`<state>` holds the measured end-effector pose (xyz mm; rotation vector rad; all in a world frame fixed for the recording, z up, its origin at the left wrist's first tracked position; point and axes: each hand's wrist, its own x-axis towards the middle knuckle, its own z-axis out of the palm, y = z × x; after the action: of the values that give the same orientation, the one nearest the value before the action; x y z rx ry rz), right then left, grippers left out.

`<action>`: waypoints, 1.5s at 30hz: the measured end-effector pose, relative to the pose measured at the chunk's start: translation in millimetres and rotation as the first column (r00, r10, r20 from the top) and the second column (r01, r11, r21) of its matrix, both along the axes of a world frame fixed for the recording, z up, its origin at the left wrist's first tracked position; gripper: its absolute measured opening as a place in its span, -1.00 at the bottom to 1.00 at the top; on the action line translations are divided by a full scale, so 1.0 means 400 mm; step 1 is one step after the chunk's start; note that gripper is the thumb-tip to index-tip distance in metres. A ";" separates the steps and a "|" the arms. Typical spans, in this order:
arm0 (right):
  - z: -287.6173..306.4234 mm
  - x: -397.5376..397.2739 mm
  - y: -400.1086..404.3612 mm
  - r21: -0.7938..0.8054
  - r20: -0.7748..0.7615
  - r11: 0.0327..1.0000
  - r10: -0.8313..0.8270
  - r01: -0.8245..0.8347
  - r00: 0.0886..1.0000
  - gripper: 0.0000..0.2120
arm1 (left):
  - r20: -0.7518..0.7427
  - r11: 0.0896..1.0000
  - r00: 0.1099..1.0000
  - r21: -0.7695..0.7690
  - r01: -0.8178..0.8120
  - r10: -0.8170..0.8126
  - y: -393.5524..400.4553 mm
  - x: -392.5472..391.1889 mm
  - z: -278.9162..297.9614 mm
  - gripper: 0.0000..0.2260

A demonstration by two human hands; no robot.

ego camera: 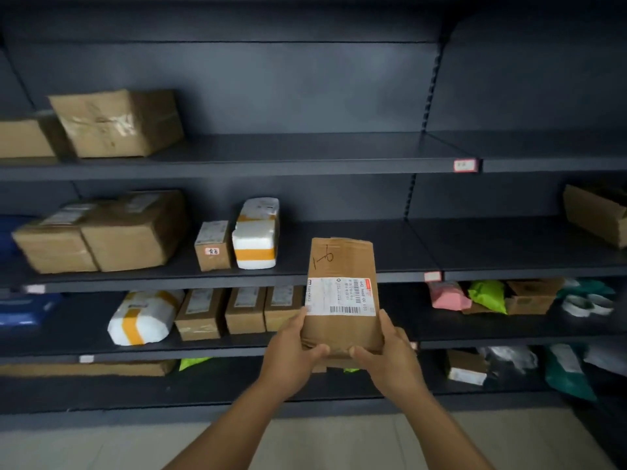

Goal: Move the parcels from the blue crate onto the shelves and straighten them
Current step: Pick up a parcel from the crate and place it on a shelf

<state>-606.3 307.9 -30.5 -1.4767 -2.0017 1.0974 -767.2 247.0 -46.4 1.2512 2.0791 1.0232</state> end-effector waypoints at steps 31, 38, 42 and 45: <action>0.083 -0.273 0.065 0.131 -0.237 0.946 0.320 -0.296 0.917 -0.20 | 0.111 0.867 0.920 0.309 -0.391 0.375 -0.088 -0.191 0.069 -0.31; 0.190 -0.326 -0.039 0.272 -0.287 0.924 0.344 -0.268 0.894 -0.20 | 0.047 0.844 0.926 0.396 -0.362 0.375 -0.185 -0.247 0.188 -0.28; 0.285 -0.369 -0.026 0.324 -0.262 0.912 0.343 -0.252 0.902 -0.20 | -0.047 0.851 0.935 0.433 -0.297 0.351 -0.171 -0.292 0.308 -0.32; 0.364 -0.418 0.015 0.384 -0.256 0.894 0.342 -0.229 0.904 -0.22 | -0.087 0.845 0.938 0.468 -0.259 0.336 -0.130 -0.346 0.400 -0.37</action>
<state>-773.5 313.7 114.9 -0.7831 -2.0850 0.9556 -905.7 194.9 113.7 1.2794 2.2964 1.6754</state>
